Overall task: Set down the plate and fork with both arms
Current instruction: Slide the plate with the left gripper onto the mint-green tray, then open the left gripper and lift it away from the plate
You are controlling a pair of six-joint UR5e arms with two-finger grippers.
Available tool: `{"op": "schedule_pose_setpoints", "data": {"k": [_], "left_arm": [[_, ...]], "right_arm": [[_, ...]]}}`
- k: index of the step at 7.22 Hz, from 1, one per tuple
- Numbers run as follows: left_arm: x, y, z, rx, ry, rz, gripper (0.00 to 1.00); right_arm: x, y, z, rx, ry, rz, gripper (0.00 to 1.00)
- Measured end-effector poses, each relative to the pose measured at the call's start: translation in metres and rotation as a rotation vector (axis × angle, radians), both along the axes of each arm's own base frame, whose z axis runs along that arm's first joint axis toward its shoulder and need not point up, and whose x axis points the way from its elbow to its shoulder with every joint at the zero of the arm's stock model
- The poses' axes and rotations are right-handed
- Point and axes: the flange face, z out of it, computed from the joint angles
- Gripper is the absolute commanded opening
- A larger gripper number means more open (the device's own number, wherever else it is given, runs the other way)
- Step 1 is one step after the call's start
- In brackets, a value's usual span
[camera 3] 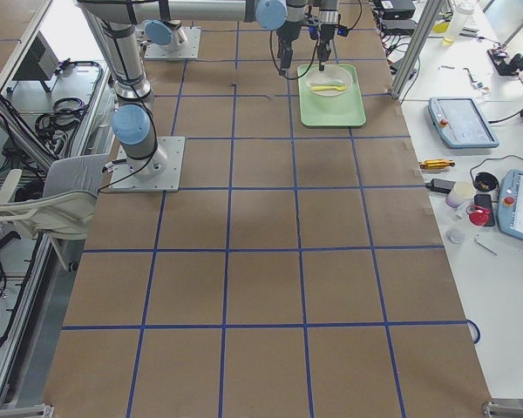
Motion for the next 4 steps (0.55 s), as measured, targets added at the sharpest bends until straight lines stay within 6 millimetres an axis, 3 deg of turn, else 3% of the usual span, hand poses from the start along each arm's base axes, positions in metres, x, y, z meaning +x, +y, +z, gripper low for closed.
{"op": "schedule_pose_setpoints", "data": {"k": [2, 3, 4], "left_arm": [[-0.0080, -0.0068, -0.0110, -0.011, -0.001, -0.013, 0.00], [-0.0097, -0.0086, -0.0142, -0.015, -0.001, -0.018, 0.14], [-0.0102, -0.0099, -0.0156, -0.022, -0.002, -0.020, 0.75]], "right_arm": [[0.0002, 0.0000, 0.0000, 0.000, -0.001, 0.000, 1.00], [0.0003, 0.0000, 0.0000, 0.000, -0.001, 0.000, 1.00], [0.0003, 0.0000, 0.0000, 0.000, -0.002, 0.000, 1.00]]}}
